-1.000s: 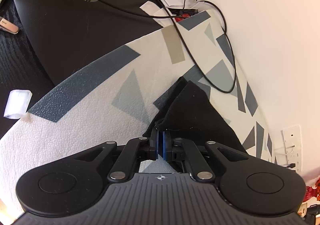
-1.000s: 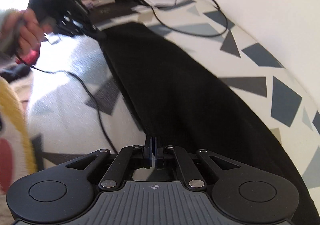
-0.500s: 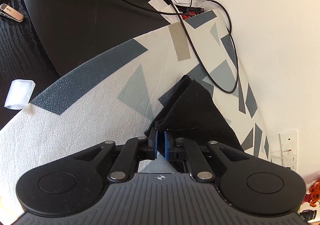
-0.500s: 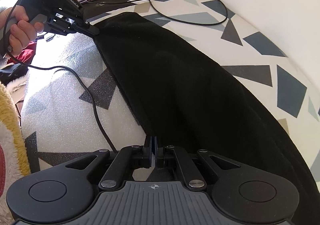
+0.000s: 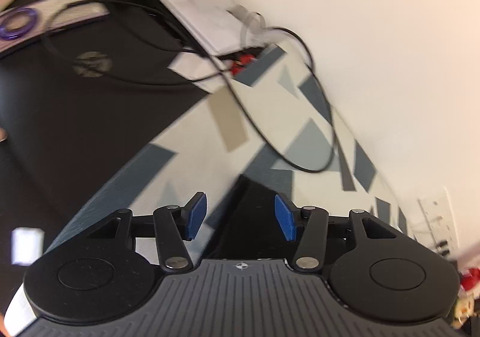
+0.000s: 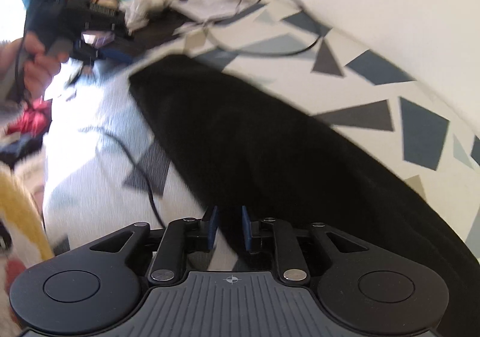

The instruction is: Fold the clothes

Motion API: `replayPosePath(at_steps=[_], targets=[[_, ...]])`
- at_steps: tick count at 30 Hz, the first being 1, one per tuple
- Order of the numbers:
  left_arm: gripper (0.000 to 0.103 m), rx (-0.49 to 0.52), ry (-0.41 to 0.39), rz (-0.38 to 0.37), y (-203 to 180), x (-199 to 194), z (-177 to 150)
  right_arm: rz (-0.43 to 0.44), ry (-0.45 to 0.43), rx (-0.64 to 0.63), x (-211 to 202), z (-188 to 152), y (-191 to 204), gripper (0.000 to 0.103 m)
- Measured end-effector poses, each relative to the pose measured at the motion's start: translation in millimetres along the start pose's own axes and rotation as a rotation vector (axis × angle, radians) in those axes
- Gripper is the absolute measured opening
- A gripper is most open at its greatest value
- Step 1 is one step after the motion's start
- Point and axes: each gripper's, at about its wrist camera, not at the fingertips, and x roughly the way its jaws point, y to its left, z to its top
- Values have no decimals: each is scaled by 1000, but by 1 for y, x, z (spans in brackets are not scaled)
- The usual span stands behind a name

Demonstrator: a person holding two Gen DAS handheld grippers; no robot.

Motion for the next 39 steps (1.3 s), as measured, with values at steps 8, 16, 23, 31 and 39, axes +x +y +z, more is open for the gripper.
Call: replayPosePath(at_steps=[8,16,23,31,39], targets=[[27,312,112,36,-27,10,-35,-61,-115,209,1,20,-25,23],[27,481,18,41,-34,-9,-74,6,-75,163,49,106,2,25],[27,563,-65,21,-45,-10,-95,55,70,28,114,192,81,35],[27,637,-112,39,-49,-6,-105,-107,328,-122,176,210,128,35],[30,655,-119,46,-48,-5,-107,-178,380,-70,172,213,109,18]])
